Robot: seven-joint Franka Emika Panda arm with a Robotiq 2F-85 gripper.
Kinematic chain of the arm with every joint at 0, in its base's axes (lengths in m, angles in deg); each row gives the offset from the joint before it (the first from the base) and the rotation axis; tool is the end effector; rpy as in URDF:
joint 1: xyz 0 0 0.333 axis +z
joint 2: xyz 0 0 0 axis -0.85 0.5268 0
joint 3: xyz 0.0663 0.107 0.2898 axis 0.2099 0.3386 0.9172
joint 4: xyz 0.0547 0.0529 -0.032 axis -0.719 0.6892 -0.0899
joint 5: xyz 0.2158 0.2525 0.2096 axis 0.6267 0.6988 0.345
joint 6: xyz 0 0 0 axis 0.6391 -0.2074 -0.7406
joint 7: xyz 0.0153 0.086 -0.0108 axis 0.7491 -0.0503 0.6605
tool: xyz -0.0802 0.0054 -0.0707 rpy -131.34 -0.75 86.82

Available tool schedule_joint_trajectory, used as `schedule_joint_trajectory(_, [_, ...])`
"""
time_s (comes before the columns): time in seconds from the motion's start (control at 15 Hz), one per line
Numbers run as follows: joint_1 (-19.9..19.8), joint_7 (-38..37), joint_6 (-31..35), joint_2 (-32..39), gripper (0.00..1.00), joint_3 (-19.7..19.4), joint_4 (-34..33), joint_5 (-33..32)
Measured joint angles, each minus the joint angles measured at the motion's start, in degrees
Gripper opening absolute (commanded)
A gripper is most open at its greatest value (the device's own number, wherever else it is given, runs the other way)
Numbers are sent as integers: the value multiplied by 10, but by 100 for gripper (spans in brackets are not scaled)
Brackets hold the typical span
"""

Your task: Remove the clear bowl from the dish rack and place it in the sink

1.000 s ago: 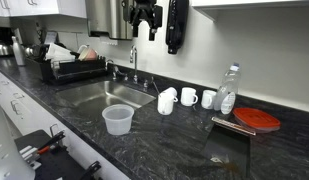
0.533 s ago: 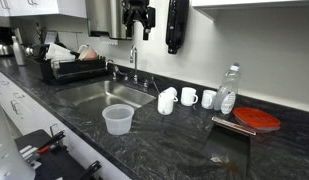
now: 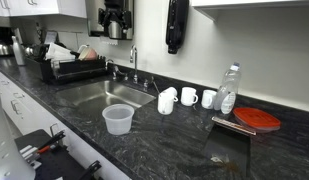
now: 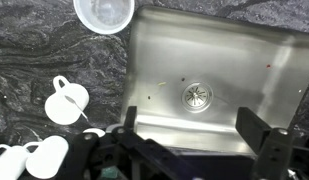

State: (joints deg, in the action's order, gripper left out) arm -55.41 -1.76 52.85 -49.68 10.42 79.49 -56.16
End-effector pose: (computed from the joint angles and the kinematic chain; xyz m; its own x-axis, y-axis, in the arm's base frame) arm 0.4176 0.0009 0.5618 0.9878 0.1533 0.0286 0.1544 -0.9871 -0.0412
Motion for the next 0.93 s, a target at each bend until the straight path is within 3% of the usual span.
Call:
schedule_joint_trajectory(0.2, [18, 12, 0, -19, 100, 17, 19, 0])
schedule_joint_trajectory(0.73, [20, 22, 0, -24, 100, 17, 24, 1])
schedule_joint_trajectory(0.93, [49, 20, 11, -9, 100, 42, 25, 28])
